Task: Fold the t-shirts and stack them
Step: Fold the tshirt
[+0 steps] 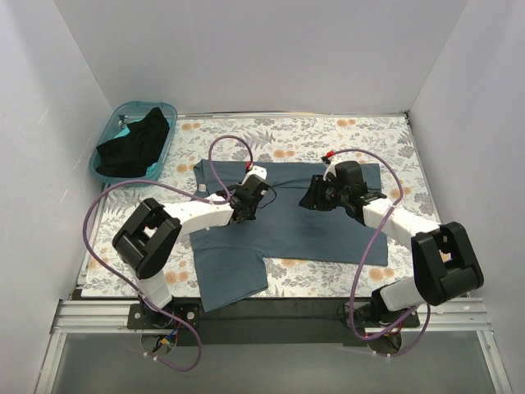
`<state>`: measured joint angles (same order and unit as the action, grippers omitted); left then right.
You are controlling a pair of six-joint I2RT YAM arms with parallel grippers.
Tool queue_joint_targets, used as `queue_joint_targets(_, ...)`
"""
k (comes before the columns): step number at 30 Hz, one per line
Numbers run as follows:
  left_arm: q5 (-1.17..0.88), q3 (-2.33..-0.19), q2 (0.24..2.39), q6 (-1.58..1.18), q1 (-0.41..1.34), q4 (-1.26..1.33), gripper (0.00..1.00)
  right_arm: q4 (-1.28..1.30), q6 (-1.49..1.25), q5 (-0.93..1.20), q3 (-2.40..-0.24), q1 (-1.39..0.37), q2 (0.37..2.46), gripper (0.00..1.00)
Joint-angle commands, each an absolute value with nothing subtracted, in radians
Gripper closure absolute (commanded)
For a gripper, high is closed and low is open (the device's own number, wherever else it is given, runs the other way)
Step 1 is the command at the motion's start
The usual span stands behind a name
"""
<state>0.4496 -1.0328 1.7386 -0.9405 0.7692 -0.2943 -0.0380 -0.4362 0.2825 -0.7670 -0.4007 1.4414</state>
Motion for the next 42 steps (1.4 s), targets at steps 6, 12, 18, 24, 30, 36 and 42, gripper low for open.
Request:
queue_joint_targets(6,0.604,-1.098,1.816,-0.879,0.767,-0.256,0.73,-0.005,-0.383,0.255,-0.727,-0.396,1.367,0.62)
queue_joint_targets(12,0.641,-1.114,1.829,-0.844,0.765,-0.250,0.83,-0.002,-0.380,0.255,-0.732,-0.396,1.365,0.62)
queue_joint_targets(18,0.647,-1.134,1.836,-0.805,0.735,-0.242,1.00,-0.002,-0.379,0.261,-0.735,-0.396,1.365,0.62)
queue_joint_targets(24,0.609,-1.144,1.827,-0.749,0.690,-0.216,1.00,-0.002,-0.370,0.253,-0.733,-0.396,1.362,0.62)
queue_joint_targets(30,0.528,-1.176,1.825,-0.667,0.614,-0.196,0.97,0.040,-0.351,0.245,-0.732,-0.393,1.367,0.62)
queue_joint_targets(36,0.492,-1.253,1.884,-0.644,0.555,-0.181,0.91,0.052,-0.339,0.248,-0.732,-0.393,1.373,0.62)
queue_joint_targets(42,0.471,-1.333,1.939,-0.638,0.535,-0.186,0.70,0.074,-0.321,0.247,-0.732,-0.394,1.365,0.62)
